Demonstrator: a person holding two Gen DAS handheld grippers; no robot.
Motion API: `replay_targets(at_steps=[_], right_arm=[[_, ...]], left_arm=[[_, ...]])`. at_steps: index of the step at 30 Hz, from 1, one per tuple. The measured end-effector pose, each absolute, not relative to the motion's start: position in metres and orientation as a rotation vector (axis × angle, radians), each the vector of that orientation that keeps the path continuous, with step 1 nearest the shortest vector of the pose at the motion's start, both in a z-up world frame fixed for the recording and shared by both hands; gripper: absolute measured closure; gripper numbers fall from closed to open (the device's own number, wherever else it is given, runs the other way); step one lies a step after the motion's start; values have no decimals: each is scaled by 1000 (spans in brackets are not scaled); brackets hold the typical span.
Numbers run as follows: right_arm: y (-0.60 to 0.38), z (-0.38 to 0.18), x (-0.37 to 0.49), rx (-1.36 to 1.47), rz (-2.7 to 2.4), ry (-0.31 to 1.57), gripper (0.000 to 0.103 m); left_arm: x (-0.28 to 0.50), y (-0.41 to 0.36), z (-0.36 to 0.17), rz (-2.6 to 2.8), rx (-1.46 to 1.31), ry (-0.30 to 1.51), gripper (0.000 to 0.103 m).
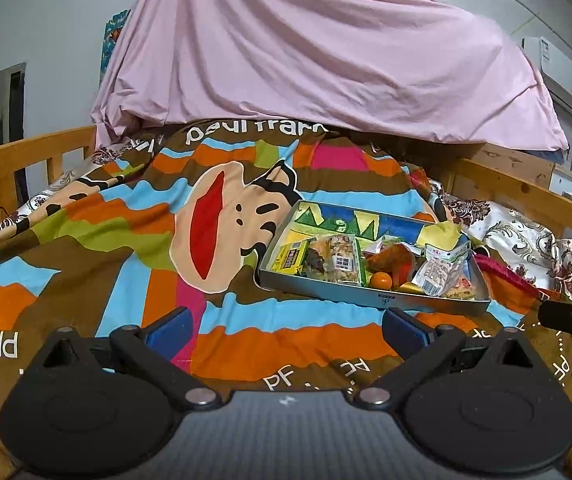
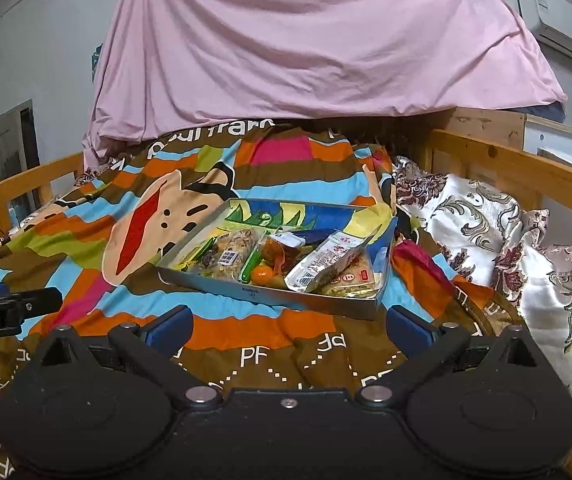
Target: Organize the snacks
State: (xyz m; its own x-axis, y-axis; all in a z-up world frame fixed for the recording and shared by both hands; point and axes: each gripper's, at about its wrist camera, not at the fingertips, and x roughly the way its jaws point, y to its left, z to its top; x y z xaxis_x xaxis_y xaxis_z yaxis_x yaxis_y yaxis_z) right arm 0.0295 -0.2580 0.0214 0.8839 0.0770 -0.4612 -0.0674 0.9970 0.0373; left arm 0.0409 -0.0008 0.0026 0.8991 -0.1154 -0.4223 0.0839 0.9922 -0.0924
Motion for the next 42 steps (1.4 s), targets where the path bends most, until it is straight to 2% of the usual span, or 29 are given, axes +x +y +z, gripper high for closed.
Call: replay_targets(at_steps=[42], right_arm=[[-258, 14, 32, -1, 77, 511, 1]], left_arm=[[42, 2, -1, -74, -92, 496, 0]])
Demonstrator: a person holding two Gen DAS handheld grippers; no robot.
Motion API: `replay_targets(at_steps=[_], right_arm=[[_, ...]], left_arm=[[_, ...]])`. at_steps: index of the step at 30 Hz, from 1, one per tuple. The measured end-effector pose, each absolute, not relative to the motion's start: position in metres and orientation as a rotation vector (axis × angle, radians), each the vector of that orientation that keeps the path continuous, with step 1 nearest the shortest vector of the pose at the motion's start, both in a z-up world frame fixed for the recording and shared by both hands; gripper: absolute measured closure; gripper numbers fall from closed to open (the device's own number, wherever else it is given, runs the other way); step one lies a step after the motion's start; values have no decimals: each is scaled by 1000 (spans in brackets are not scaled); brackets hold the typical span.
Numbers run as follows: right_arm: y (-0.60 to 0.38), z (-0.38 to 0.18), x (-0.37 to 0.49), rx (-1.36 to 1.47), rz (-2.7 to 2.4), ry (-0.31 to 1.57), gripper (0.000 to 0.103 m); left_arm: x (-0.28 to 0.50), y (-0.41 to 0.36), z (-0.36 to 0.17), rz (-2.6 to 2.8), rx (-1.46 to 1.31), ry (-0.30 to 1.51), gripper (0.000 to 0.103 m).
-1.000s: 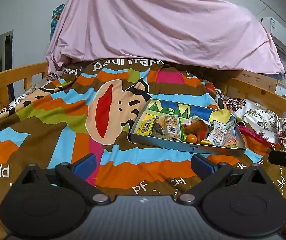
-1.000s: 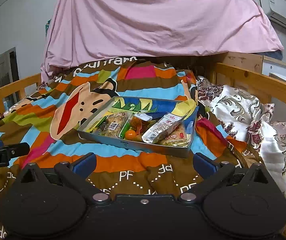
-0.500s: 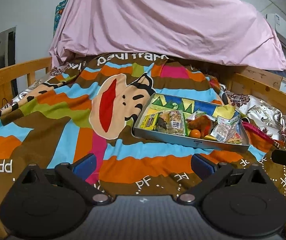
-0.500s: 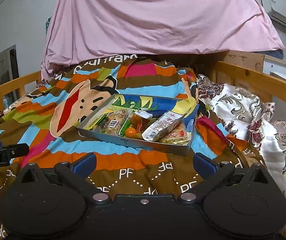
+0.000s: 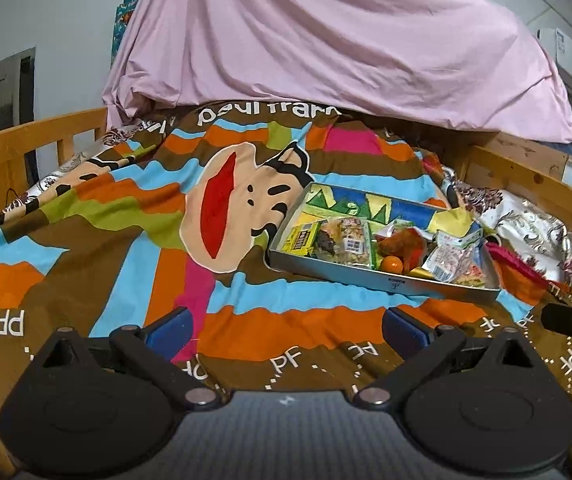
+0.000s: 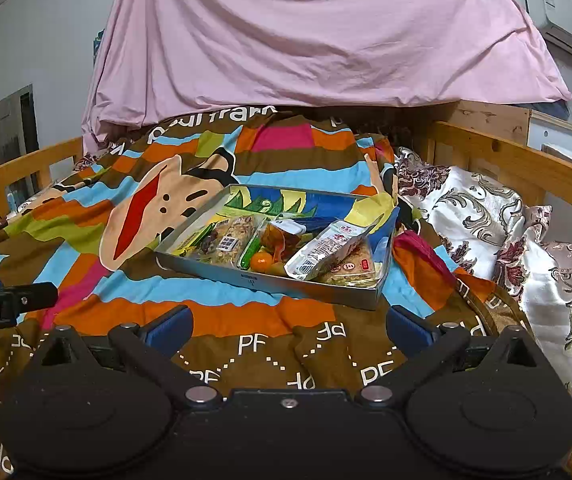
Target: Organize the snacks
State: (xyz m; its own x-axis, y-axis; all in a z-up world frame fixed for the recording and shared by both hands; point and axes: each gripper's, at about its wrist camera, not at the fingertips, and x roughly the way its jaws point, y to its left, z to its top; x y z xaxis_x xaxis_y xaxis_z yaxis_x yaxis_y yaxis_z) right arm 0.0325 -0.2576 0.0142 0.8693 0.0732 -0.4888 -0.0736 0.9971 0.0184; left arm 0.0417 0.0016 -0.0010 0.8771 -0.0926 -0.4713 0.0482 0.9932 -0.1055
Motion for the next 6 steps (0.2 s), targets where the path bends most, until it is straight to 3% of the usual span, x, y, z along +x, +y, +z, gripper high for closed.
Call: replay_targets(at_steps=[6], right_arm=[[-257, 15, 33, -1, 77, 512, 1]], left_arm=[[40, 2, -2, -78, -87, 496, 0]])
